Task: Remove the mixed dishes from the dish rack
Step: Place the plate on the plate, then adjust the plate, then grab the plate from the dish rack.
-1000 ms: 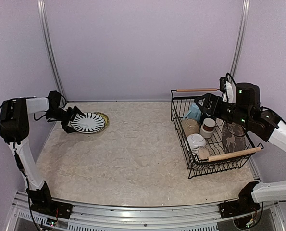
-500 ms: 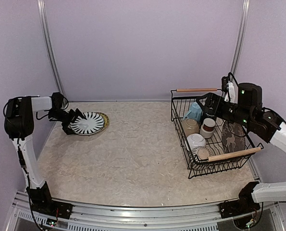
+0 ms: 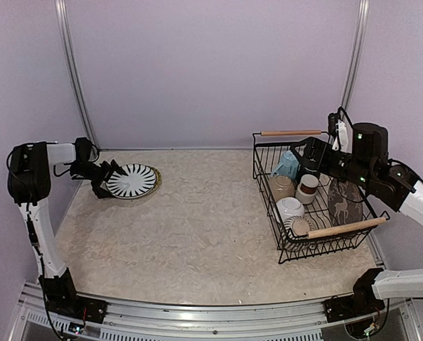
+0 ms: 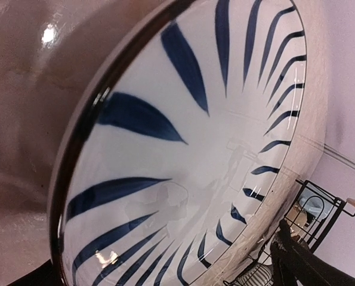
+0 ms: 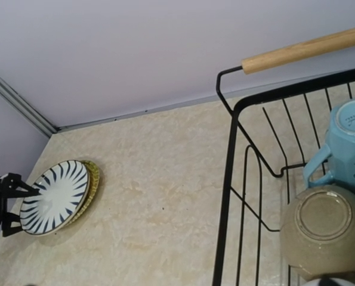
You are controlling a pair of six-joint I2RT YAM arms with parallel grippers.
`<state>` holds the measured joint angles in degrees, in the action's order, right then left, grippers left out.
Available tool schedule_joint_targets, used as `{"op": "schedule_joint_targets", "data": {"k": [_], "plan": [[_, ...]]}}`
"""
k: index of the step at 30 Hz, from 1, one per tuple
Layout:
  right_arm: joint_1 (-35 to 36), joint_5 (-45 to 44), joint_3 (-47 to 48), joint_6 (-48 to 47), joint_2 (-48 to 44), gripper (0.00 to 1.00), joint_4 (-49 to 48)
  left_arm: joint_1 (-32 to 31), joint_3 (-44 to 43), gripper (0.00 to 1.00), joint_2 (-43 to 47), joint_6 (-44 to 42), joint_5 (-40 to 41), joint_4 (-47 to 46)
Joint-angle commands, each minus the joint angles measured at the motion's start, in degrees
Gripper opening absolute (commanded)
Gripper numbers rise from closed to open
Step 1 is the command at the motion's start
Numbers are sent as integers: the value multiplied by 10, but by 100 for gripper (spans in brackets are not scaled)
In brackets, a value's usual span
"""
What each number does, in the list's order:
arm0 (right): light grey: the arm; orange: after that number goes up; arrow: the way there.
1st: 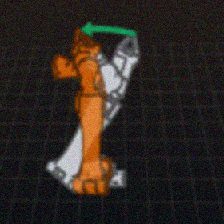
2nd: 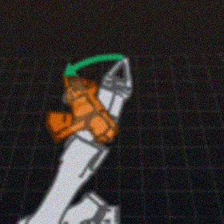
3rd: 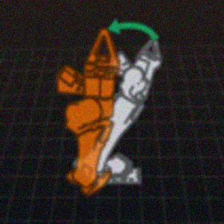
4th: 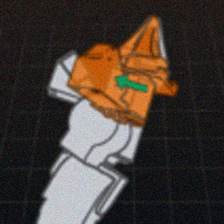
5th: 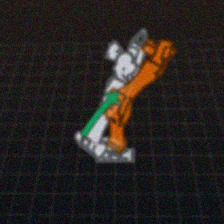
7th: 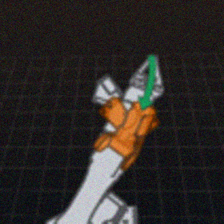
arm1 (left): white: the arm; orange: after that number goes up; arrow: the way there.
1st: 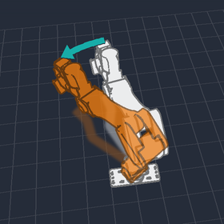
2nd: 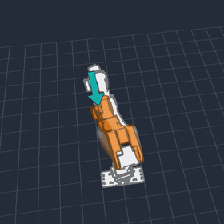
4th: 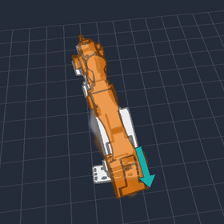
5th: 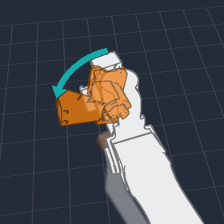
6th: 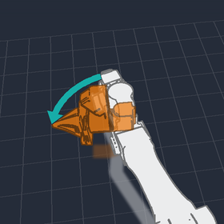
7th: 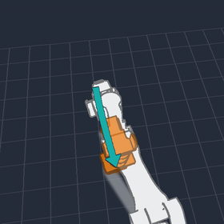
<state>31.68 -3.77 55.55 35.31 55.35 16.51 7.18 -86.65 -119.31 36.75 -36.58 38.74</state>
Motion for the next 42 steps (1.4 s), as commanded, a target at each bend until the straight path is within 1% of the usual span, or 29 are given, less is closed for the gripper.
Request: {"op": "schedule_joint_targets", "data": {"k": [1, 6, 9, 11, 15, 17, 19, 21, 23, 25, 26, 27, 29, 30, 33, 35, 38, 42], "plan": [[-9, -8, 5, -9, -17, 100, 6, 7, -14, 99, 13, -22, -1, 8], [-10, 0, 0, -5, -15, 100, -3, 7, -16, 99, 17, -27, 58, 26], [-9, 3, -1, -3, -15, 100, -3, 1, -19, 95, 33, -35, 104, 31], [-9, 2, -3, -3, -17, 100, -5, -1, -26, 92, 35, -40, 120, 39], [-9, 3, -6, -1, -18, 100, -10, -15, -40, 81, 34, -51, 126, 42], [-9, 6, -8, 1, -15, 100, -14, -22, -42, 76, 32, -49, 115, 39], [-9, 12, -9, 3, -12, 100, -17, -26, -49, 67, 22, -48, 100, 41], [-9, 14, -10, 6, -10, 100, -19, -29, -57, 60, 11, -48, 90, 46], [-10, 16, -12, 8, -10, 100, -21, -31, -60, 57, 3, -47, 82, 47], [-9, 17, -14, 9, -12, 100, -21, -32, -65, 57, -1, -48, 81, 52], [-9, 16, -15, 10, -13, 100, -21, -32, -68, 57, -3, -50, 88, 59], [-9, 16, -14, 10, -15, 100, -20, -32, -71, 60, -3, -51, 97, 64], [-10, 15, -11, 9, -16, 100, -14, -28, -71, 78, -1, -51, 112, 70], [-9, 12, -8, 8, -17, 100, -7, -25, -71, 85, 3, -50, 115, 73], [-10, -5, 1, 0, -21, 100, 19, -19, -63, 96, 21, -52, 128, 74], [-9, -23, 11, -9, -25, 100, 42, -17, -56, 99, 37, -53, 141, 71], [-9, -63, 32, -28, -24, 100, 96, -18, -48, 99, 68, -57, 156, 65], [-9, -128, 75, -52, 1, 100, 196, -32, -8, 99, 138, -65, 154, 11]]}}
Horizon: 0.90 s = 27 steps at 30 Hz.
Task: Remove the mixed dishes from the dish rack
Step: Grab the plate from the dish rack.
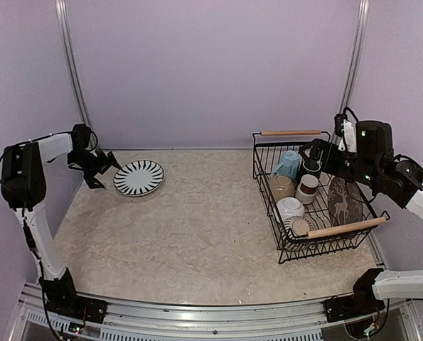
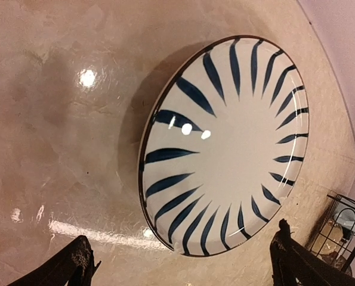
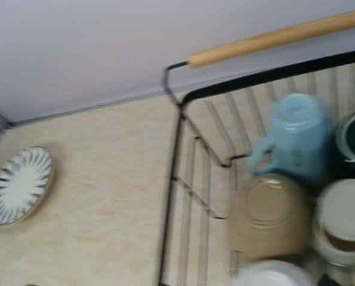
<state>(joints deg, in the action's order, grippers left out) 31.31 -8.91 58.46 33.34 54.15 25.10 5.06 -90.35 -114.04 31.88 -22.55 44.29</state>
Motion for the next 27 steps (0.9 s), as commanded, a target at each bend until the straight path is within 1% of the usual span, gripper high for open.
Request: {"op": "schedule_joint_targets", "data": {"k": [1, 5, 7, 9, 12, 15, 17, 20, 24, 27], "plan": [[-5, -97, 56, -36, 22, 100, 137, -17, 40, 99, 113, -18, 8, -60], [-7, -198, 98, -41, 67, 100, 250, -46, 73, 99, 188, -37, -22, -109], [-12, -246, 117, -34, 92, 100, 314, -74, 78, 99, 212, -51, -41, -120], [-23, -282, 132, -27, 114, 100, 359, -93, 80, 99, 235, -63, -59, -128], [-62, -299, 131, -31, 131, 100, 392, -114, 92, 99, 265, -68, -90, -150], [-109, -277, 113, -54, 135, 99, 386, -130, 106, 99, 292, -67, -116, -172], [-135, -250, 97, -73, 137, 95, 373, -141, 110, 99, 304, -68, -125, -179], [-165, -225, 75, -91, 142, 84, 356, -151, 110, 99, 314, -65, -140, -182], [-183, -218, 61, -107, 159, 67, 348, -158, 110, 99, 322, -62, -148, -184], [-184, -204, 58, -117, 164, 58, 331, -158, 110, 99, 324, -54, -165, -189]]}}
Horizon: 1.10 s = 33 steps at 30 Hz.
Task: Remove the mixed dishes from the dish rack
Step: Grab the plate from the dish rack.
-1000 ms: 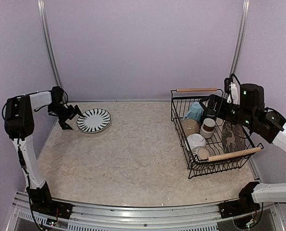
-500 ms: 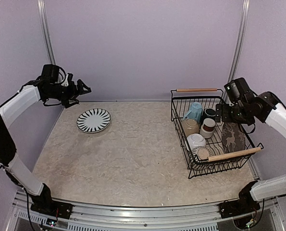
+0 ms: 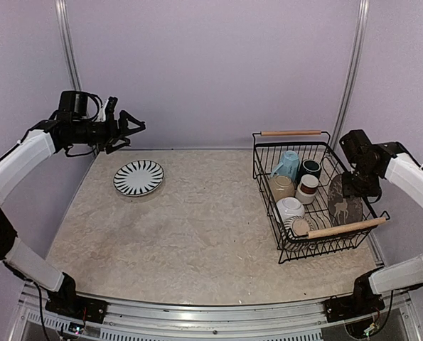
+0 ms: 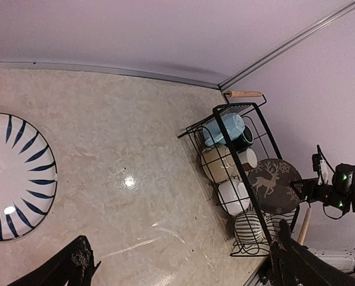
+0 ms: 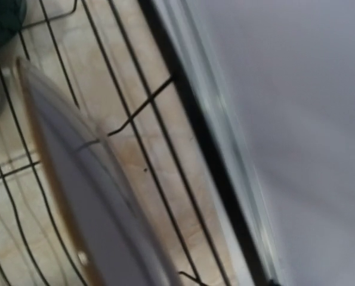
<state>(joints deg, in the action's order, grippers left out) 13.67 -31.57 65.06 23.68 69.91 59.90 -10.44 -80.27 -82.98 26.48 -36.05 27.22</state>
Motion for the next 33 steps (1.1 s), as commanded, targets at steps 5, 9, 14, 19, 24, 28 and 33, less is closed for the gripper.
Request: {"op": "schedule_joint_targets", "data": {"k": [5, 9, 14, 19, 24, 28, 33], "plan": [[-10, 32, -15, -29, 20, 44, -32, -4, 11, 99, 11, 6, -41, -23], [-14, 31, -24, -30, 31, 37, -36, -4, 10, 99, 6, 16, -61, -30], [-14, 39, -27, -30, 23, 29, -43, -1, 13, 99, 7, 12, -37, -32], [-14, 67, -39, -32, 8, 21, -71, 0, 1, 99, 9, 58, 92, -12], [-14, 82, -43, -35, 18, 7, -84, 5, 17, 99, 25, 88, 215, -10], [-14, 84, -38, -32, 20, 0, -79, 7, 19, 99, 27, 82, 219, -4], [-14, 83, -13, -35, 6, 0, -62, 38, 14, 99, 16, 85, 105, -4]]}}
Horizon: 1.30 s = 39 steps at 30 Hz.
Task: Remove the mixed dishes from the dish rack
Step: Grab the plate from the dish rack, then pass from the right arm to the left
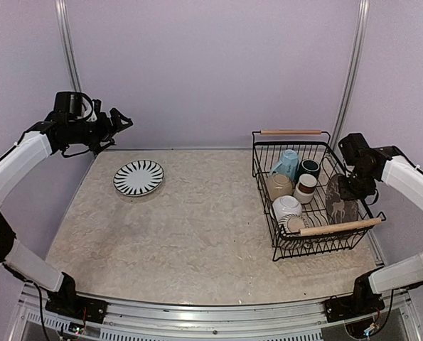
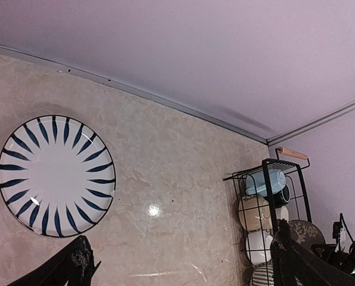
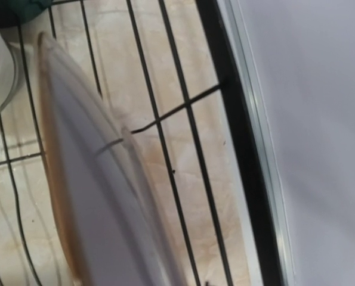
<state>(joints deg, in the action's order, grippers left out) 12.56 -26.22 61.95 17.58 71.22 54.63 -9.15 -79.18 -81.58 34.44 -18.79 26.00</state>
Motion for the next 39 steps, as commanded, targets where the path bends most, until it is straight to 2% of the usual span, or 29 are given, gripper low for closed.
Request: {"op": "schedule_joint_targets", "data": {"k": [1, 7, 18, 33, 39], "plan": [[-3, 30, 28, 25, -9, 0, 0, 31, 6, 99, 0, 6, -88, 2], [-3, 11, 74, 24, -40, 0, 39, 40, 16, 99, -12, 7, -159, -19], [-3, 26, 141, 19, -74, 0, 79, 25, 11, 99, -25, -12, -171, -14], [-3, 83, 198, 43, -134, 0, 56, 10, 5, 99, -29, -21, -176, -6], [-3, 111, 189, 73, -176, 0, 8, 9, 7, 99, -30, -21, -186, -13]]}}
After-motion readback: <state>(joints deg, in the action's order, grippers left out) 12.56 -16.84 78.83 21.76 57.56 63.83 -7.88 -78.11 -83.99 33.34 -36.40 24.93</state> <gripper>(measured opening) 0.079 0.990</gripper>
